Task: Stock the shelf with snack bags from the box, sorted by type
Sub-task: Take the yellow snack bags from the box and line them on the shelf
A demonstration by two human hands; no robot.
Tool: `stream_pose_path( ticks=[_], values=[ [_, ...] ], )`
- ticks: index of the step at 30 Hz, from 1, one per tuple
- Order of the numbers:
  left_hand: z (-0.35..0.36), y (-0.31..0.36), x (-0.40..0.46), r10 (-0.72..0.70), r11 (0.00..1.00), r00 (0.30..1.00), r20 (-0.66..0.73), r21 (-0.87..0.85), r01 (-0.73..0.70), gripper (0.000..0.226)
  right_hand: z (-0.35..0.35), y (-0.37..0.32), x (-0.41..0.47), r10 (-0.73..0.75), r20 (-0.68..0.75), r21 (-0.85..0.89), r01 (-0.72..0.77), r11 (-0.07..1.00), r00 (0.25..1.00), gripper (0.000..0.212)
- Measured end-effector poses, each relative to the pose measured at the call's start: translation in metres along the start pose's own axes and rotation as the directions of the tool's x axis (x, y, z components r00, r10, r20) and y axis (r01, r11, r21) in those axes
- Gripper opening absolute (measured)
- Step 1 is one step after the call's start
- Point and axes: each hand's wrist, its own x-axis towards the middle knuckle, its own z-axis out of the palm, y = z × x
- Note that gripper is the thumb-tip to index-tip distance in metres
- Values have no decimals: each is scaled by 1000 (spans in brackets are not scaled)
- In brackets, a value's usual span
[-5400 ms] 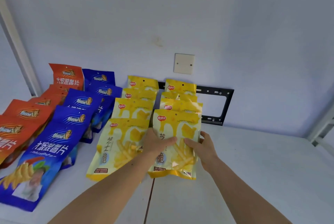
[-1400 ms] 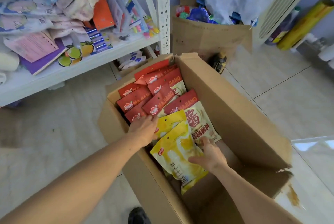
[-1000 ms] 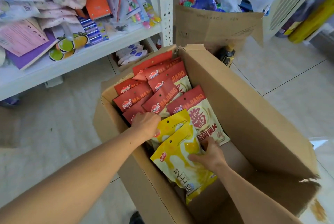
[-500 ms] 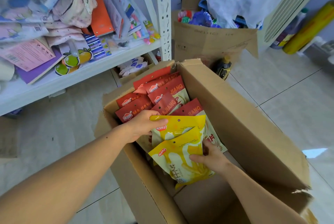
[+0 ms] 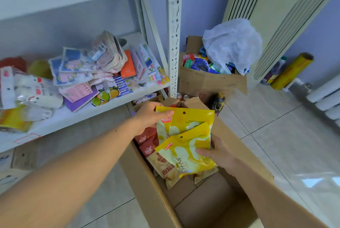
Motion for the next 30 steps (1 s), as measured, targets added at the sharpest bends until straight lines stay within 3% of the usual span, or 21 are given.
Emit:
stream_pose_path(
  ticks=[3, 5, 8, 11, 15, 17, 20, 22, 24, 26, 30],
  values=[
    [-14, 44, -33, 71, 997, 995, -75, -39, -74, 26, -4, -57, -33, -92, 73, 16, 91, 996, 993, 52],
    [-23, 67, -57, 96, 989, 989, -114, -104, -108, 23, -6, -91, -54, -164, 102, 33, 161, 986, 981, 49],
    [-40, 89, -95, 151, 969, 980, -131, -177, -173, 33, -6, -134, -81, -241, 173, 30, 240, 970, 955, 59],
    [-53, 101, -130, 178, 963, 977, -115, -185, -197, 26, -2, -172, -102, -217, 193, 70, 207, 976, 957, 75],
    [-67, 114, -172, 181, 940, 975, -132, -269, -211, 44, 12, -225, -122, -222, 227, 113, 201, 973, 948, 97],
    [-77, 123, -192, 161, 921, 973, -166, -328, -208, 45, 23, -251, -133, -226, 269, 87, 210, 974, 936, 81],
    [-98, 133, -219, 134, 889, 964, -232, -401, -220, 42, 42, -287, -147, -253, 319, 77, 242, 967, 913, 40],
    [-113, 138, -237, 126, 876, 959, -254, -424, -227, 38, 58, -308, -152, -266, 347, 71, 257, 964, 899, 36],
    [-132, 142, -253, 113, 862, 946, -303, -444, -245, 39, 75, -324, -152, -280, 366, 76, 271, 960, 887, 39],
    [-154, 141, -267, 90, 866, 920, -382, -427, -262, 57, 92, -337, -149, -287, 375, 95, 272, 958, 881, 44],
    [-204, 130, -290, 69, 835, 883, -464, -458, -306, 81, 132, -362, -144, -317, 351, 129, 290, 948, 881, 76]
  ],
)
